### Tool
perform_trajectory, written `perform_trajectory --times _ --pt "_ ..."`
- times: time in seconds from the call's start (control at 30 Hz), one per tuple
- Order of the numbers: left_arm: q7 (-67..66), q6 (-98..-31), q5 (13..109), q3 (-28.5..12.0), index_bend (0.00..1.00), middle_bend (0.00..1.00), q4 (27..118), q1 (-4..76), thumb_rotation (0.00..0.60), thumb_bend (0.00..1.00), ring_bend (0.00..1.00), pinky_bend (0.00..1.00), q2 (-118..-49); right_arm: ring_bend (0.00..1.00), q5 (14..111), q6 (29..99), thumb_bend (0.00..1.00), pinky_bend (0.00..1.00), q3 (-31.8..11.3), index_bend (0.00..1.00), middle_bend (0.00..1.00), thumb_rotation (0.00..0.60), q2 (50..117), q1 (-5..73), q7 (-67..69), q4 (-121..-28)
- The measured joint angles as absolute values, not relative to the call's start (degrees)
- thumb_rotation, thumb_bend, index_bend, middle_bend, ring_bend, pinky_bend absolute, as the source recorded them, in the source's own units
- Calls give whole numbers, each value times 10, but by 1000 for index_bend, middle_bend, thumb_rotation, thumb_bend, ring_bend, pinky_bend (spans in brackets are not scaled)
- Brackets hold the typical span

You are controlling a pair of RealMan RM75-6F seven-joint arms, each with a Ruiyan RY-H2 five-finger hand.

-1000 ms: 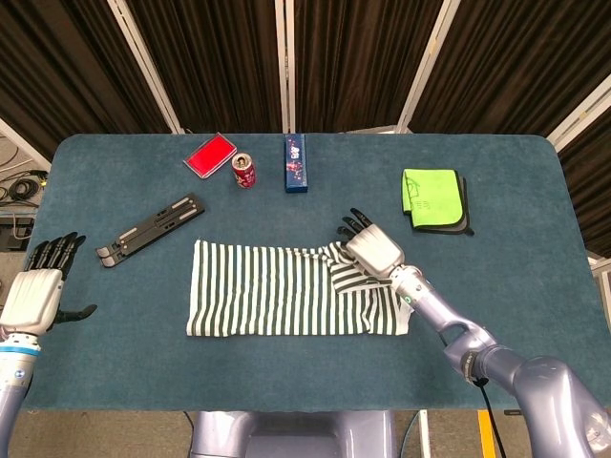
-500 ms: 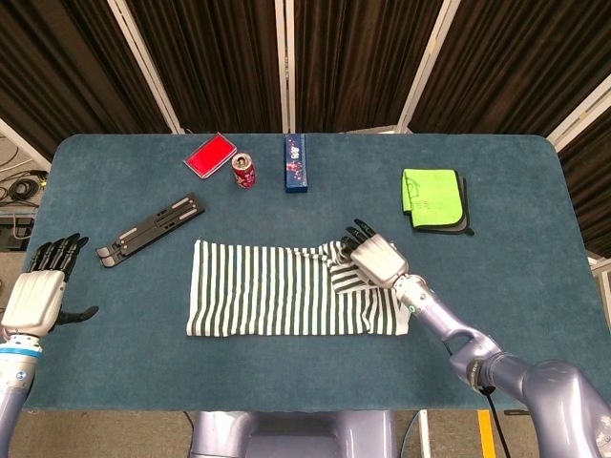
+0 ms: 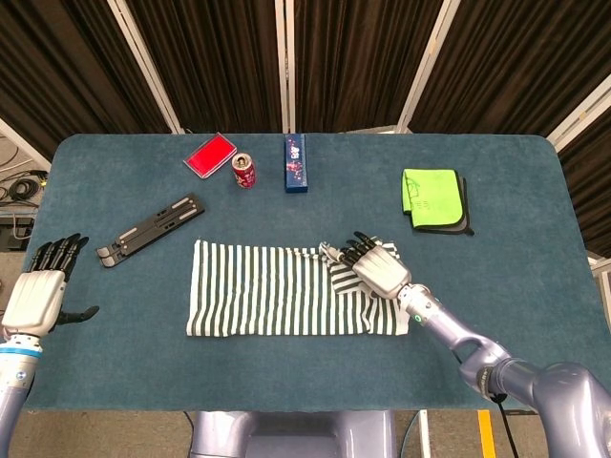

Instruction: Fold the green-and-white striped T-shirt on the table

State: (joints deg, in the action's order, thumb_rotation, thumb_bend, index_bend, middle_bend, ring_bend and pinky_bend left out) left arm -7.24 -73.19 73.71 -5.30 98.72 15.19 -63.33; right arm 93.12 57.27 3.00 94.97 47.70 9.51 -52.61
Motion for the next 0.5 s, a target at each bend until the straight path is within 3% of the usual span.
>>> perform_trajectory --times 0.5 --pt "-70 -732 743 -51 0 0 989 151 600 0 0 0 -632 134 945 514 283 69 55 77 137 600 889 494 186 -620"
